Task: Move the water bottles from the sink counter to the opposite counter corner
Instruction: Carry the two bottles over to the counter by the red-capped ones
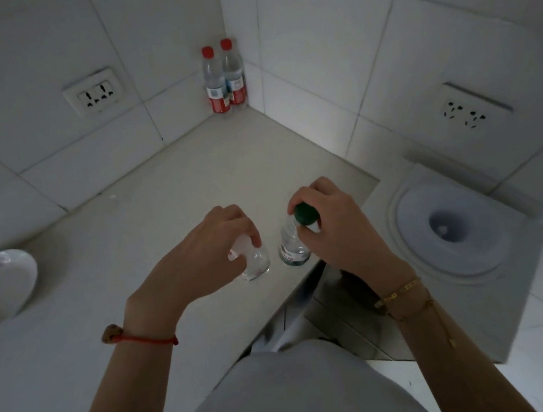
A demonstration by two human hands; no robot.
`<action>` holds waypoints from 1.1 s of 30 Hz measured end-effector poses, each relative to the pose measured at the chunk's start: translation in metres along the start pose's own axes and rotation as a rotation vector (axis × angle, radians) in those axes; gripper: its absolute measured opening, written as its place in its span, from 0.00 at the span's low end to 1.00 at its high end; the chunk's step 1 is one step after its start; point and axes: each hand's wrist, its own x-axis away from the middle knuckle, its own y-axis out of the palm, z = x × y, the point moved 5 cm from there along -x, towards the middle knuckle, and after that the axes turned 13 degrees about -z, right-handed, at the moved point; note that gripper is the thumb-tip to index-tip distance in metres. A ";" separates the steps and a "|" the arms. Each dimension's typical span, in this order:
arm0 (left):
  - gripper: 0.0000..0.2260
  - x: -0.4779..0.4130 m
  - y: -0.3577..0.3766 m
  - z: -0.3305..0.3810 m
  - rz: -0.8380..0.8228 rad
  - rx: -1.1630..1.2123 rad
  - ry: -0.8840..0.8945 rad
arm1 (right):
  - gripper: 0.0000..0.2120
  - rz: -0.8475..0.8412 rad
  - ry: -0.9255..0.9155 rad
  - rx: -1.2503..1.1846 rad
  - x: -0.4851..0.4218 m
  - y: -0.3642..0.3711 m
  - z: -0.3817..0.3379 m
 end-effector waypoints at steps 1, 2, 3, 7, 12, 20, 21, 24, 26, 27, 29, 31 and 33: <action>0.12 -0.007 -0.005 -0.005 -0.005 -0.008 -0.002 | 0.11 0.001 0.001 0.004 -0.010 -0.003 0.002; 0.12 -0.014 -0.010 -0.011 -0.009 -0.013 -0.008 | 0.11 -0.001 0.003 0.009 -0.020 -0.005 0.004; 0.12 -0.021 -0.015 -0.016 -0.012 -0.013 -0.016 | 0.11 -0.005 0.004 0.012 -0.030 -0.007 0.006; 0.13 -0.050 -0.032 -0.037 -0.019 0.009 -0.034 | 0.11 -0.032 0.032 0.015 -0.069 -0.013 0.018; 0.13 -0.094 -0.052 -0.062 -0.034 0.009 -0.062 | 0.12 -0.060 0.028 0.007 -0.123 -0.022 0.036; 0.13 -0.180 -0.092 -0.114 -0.065 0.009 -0.122 | 0.12 -0.087 0.035 0.025 -0.229 -0.044 0.071; 0.13 -0.192 -0.099 -0.121 -0.065 0.010 -0.124 | 0.12 -0.089 0.034 0.036 -0.243 -0.047 0.075; 0.13 -0.226 -0.117 -0.145 -0.061 0.002 -0.148 | 0.12 -0.092 0.020 0.064 -0.287 -0.053 0.087; 0.13 -0.248 -0.129 -0.161 -0.053 -0.010 -0.157 | 0.13 -0.089 0.013 0.085 -0.316 -0.056 0.095; 0.13 -0.259 -0.135 -0.169 -0.047 -0.018 -0.156 | 0.13 -0.088 0.015 0.091 -0.330 -0.056 0.100; 0.13 -0.282 -0.146 -0.185 -0.037 -0.013 -0.163 | 0.13 -0.086 0.018 0.101 -0.359 -0.056 0.109; 0.13 -0.304 -0.156 -0.201 -0.031 -0.006 -0.181 | 0.13 -0.091 0.024 0.114 -0.386 -0.054 0.118; 0.13 -0.326 -0.165 -0.214 -0.027 -0.015 -0.181 | 0.13 -0.106 0.036 0.125 -0.412 -0.049 0.129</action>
